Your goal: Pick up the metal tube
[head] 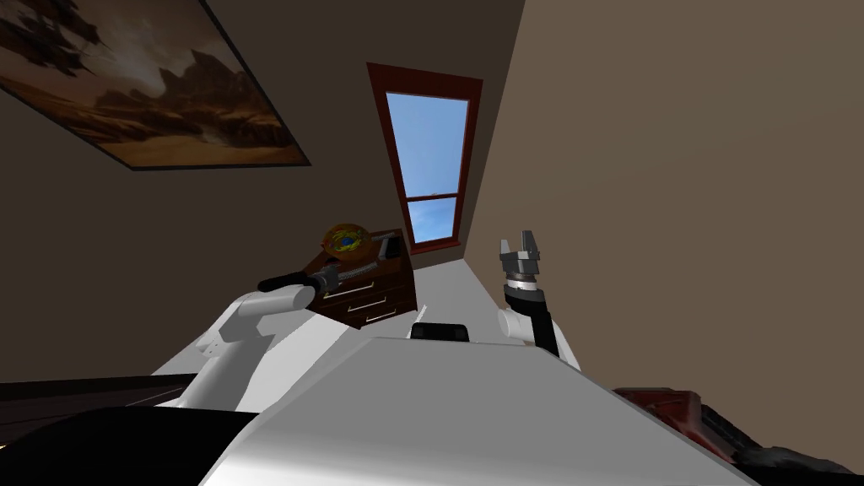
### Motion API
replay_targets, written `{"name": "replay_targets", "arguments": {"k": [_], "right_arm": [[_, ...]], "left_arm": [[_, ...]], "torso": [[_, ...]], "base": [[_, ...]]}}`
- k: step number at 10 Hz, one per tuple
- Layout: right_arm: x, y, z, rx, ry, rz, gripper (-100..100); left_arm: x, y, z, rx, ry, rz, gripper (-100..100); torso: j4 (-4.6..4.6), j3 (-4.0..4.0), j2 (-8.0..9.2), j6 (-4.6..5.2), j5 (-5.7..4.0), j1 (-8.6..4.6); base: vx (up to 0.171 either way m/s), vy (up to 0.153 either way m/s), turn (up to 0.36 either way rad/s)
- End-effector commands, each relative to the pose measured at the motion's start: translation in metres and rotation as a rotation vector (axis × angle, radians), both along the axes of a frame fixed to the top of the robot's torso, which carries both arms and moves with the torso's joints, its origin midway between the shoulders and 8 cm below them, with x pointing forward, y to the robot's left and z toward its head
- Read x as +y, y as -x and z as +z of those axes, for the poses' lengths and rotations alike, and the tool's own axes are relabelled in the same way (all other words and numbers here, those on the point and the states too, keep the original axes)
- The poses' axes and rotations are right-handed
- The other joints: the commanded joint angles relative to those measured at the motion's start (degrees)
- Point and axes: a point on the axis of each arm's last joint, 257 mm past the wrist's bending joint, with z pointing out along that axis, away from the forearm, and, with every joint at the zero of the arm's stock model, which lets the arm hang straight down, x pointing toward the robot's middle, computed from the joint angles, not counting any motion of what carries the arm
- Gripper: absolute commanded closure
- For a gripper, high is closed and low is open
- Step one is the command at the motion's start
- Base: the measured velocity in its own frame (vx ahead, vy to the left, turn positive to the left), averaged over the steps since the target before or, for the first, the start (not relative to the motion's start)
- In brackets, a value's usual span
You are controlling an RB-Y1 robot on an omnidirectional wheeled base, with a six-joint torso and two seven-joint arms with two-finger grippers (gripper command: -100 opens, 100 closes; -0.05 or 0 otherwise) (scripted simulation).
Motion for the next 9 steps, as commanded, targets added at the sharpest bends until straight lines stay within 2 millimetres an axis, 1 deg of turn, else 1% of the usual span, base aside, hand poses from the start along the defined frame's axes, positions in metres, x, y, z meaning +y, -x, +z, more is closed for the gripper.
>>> {"name": "replay_targets", "arguments": {"k": [1, 2, 3, 4, 5, 7, 8, 9], "right_arm": [[0.000, 0.000, 0.000, 0.000, 0.000, 0.000, 0], [0.000, 0.000, 0.000, 0.000, 0.000, 0.000, 0], [0.000, 0.000, 0.000, 0.000, 0.000, 0.000, 0], [0.000, 0.000, 0.000, 0.000, 0.000, 0.000, 0], [0.000, 0.000, 0.000, 0.000, 0.000, 0.000, 0], [0.000, 0.000, 0.000, 0.000, 0.000, 0.000, 0], [0.000, 0.000, 0.000, 0.000, 0.000, 0.000, 0], [0.000, 0.000, 0.000, 0.000, 0.000, 0.000, 0]], "left_arm": [[0.004, 0.008, -0.007, 0.037, 0.008, 0.012, -100], [0.010, 0.016, -0.012, 0.077, 0.015, 0.028, -100], [0.010, 0.017, -0.014, 0.084, 0.017, 0.030, -100], [0.015, 0.027, -0.020, 0.128, 0.026, 0.046, -100], [0.015, 0.027, -0.020, 0.129, 0.026, 0.046, -100], [0.024, 0.044, -0.030, 0.201, 0.040, 0.073, -100], [0.023, 0.046, -0.032, 0.211, 0.043, 0.076, -100], [0.026, 0.056, -0.037, 0.248, 0.052, 0.088, -100]], "torso": [[0.00, 0.00, 0.00, 0.00, 0.00, 0.00], [0.00, 0.02, 0.04, -0.01, 0.00, -0.05], [0.00, -0.01, -0.02, 0.00, -0.01, -0.04], [0.00, 0.00, 0.02, -0.01, 0.00, -0.04], [0.00, 0.00, 0.01, -0.01, 0.00, -0.02], [0.01, 0.04, 0.07, -0.01, 0.00, -0.01], [-0.01, -0.04, -0.07, 0.00, 0.01, 0.03], [-0.01, -0.02, -0.02, -0.01, 0.01, 0.01]], "base": [[0.067, 0.012, -0.023], [0.088, 0.012, -0.038], [0.073, 0.015, -0.019], [0.077, 0.019, -0.035], [0.060, 0.021, -0.023], [0.085, 0.032, -0.044], [0.085, 0.030, -0.027], [0.063, 0.027, -0.042]]}}
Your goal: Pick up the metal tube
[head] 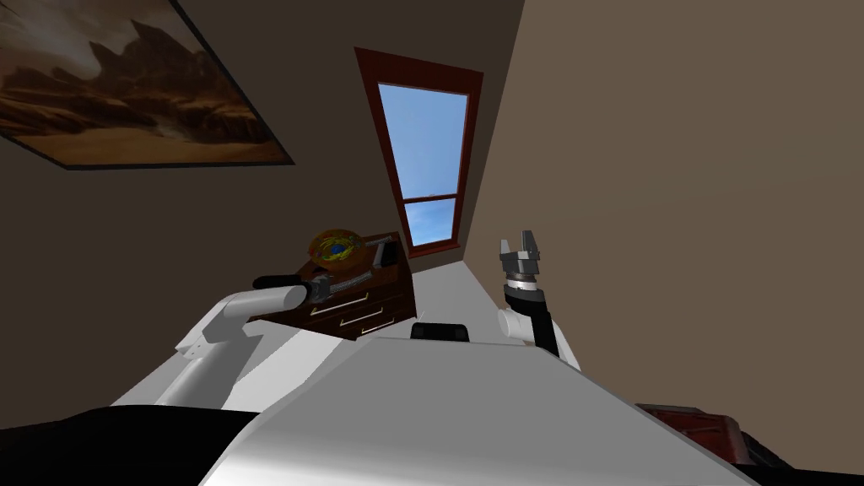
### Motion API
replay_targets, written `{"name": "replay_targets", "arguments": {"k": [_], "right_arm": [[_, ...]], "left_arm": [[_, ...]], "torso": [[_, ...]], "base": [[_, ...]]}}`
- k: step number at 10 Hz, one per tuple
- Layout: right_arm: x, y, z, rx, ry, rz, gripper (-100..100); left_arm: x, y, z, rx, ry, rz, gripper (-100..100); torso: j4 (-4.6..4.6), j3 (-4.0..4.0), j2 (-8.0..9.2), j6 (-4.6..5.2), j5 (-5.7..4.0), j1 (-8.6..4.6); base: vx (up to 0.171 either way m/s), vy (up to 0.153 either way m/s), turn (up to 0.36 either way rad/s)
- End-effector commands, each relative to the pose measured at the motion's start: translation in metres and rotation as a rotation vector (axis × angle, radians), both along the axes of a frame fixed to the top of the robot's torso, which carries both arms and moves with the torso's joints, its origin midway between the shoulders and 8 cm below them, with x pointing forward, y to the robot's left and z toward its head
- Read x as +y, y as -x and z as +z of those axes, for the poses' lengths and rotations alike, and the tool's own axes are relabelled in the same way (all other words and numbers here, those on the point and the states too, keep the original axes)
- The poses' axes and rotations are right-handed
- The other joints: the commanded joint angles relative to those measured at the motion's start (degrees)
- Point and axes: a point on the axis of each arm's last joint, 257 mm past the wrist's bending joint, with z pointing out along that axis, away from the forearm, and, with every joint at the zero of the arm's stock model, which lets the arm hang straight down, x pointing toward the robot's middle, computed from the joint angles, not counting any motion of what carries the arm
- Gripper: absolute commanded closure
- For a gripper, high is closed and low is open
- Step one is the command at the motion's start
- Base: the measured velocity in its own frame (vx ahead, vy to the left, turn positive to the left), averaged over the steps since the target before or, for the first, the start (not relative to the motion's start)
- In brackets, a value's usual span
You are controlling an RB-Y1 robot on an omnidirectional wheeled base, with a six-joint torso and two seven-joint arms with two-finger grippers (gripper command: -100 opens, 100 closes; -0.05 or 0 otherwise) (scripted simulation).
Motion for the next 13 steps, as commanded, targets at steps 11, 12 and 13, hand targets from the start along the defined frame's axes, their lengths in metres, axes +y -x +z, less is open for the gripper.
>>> {"name": "replay_targets", "arguments": {"k": [11, 12, 13], "right_arm": [[0.000, 0.000, 0.000, 0.000, 0.000, 0.000, 0], [0.000, 0.000, 0.000, 0.000, 0.000, 0.000, 0], [0.000, 0.000, 0.000, 0.000, 0.000, 0.000, 0]], "left_arm": [[0.011, 0.038, -0.046, 0.149, 0.047, 0.056, -100], [0.011, 0.038, -0.046, 0.148, 0.046, 0.055, 100], [0.011, 0.039, -0.047, 0.150, 0.048, 0.056, 100]], "torso": [[0.05, 0.14, 0.24, 0.00, 0.00, -0.03], [0.06, 0.15, 0.26, -0.01, -0.02, -0.08], [0.09, 0.16, 0.25, 0.03, -0.05, -0.11]], "base": [[0.043, 0.024, -0.027], [0.000, 0.000, 0.000], [0.000, 0.000, 0.000]]}}
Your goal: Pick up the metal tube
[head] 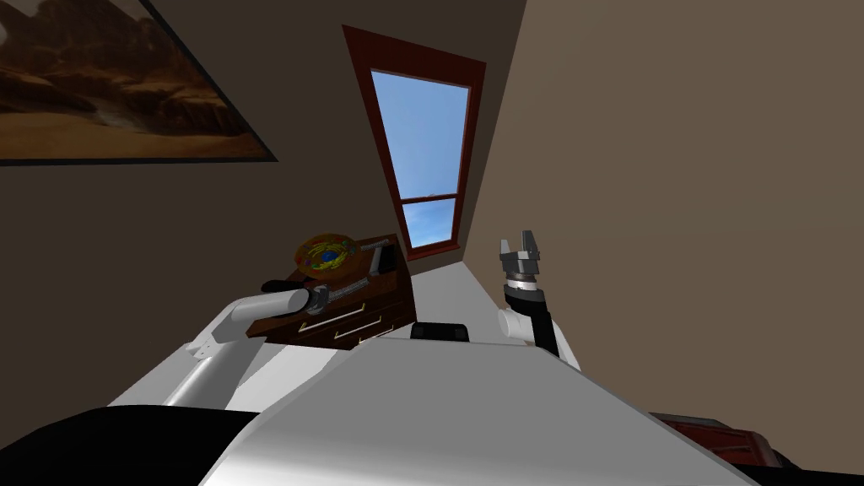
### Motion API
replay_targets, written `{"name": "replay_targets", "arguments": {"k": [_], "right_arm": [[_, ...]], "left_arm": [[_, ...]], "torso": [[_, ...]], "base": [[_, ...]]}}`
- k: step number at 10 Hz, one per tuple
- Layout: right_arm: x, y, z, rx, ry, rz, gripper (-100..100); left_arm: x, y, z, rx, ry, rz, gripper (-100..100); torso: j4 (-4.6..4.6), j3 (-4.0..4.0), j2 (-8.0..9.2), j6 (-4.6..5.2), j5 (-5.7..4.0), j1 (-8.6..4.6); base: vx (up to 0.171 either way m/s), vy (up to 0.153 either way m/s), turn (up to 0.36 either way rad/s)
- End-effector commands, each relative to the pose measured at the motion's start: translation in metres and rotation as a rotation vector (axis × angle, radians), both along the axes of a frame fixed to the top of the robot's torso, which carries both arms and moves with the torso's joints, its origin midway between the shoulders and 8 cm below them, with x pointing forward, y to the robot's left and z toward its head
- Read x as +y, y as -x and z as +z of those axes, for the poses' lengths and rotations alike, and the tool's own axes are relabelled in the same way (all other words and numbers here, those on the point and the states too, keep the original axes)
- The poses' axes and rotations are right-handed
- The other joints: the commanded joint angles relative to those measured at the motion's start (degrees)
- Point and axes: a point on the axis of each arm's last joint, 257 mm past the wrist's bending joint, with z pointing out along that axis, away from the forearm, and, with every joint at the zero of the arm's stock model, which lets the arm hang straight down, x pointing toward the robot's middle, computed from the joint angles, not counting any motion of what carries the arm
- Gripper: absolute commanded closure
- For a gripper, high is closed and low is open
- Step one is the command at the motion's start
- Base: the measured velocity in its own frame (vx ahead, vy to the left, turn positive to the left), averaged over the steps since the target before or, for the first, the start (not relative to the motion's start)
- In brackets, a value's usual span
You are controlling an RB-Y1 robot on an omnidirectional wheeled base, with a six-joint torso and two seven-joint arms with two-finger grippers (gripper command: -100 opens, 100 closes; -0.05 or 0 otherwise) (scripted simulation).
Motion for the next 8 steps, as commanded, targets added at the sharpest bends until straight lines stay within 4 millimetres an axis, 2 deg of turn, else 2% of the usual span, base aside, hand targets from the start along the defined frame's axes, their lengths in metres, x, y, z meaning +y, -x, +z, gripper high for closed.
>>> {"name": "replay_targets", "arguments": {"k": [1, 3, 4, 5, 6, 7, 8], "right_arm": [[0.000, 0.000, 0.000, 0.000, 0.000, 0.000, 0], [0.000, 0.000, 0.000, 0.000, 0.000, 0.000, 0], [0.000, 0.000, 0.000, 0.000, 0.000, 0.000, 0], [0.000, 0.000, 0.000, 0.000, 0.000, 0.000, 0], [0.000, 0.000, 0.000, 0.000, 0.000, 0.000, 0], [0.000, 0.000, 0.000, 0.000, 0.000, 0.000, 0], [0.000, 0.000, 0.000, 0.000, 0.000, 0.000, 0]], "left_arm": [[0.000, 0.000, 0.000, 0.000, 0.000, 0.000, 100], [0.000, 0.000, 0.000, 0.000, 0.000, -0.001, 100], [0.000, 0.000, 0.000, 0.000, 0.000, -0.001, 0], [-0.003, 0.000, 0.009, 0.000, -0.001, -0.006, 100], [-0.005, 0.000, 0.015, 0.001, -0.002, -0.010, 100], [-0.004, 0.000, 0.012, -0.002, -0.002, -0.009, 100], [-0.004, 0.000, 0.012, 0.000, -0.002, -0.008, 0]], "torso": [[0.00, 0.00, 0.00, 0.00, 0.00, 0.00], [0.01, 0.01, 0.02, -0.03, -0.02, -0.03], [0.01, 0.02, 0.03, -0.03, -0.04, -0.04], [0.02, 0.03, 0.03, -0.03, -0.05, -0.06], [0.04, 0.06, 0.08, -0.06, -0.11, -0.16], [0.06, 0.09, 0.13, -0.07, -0.14, -0.24], [0.05, 0.08, 0.11, -0.05, -0.12, -0.20]], "base": [[0.000, 0.000, 0.000], [0.000, 0.000, 0.000], [0.000, 0.000, 0.000], [-0.008, -0.017, 0.044], [-0.011, -0.029, 0.052], [-0.005, -0.013, 0.012], [0.000, 0.000, 0.000]]}}
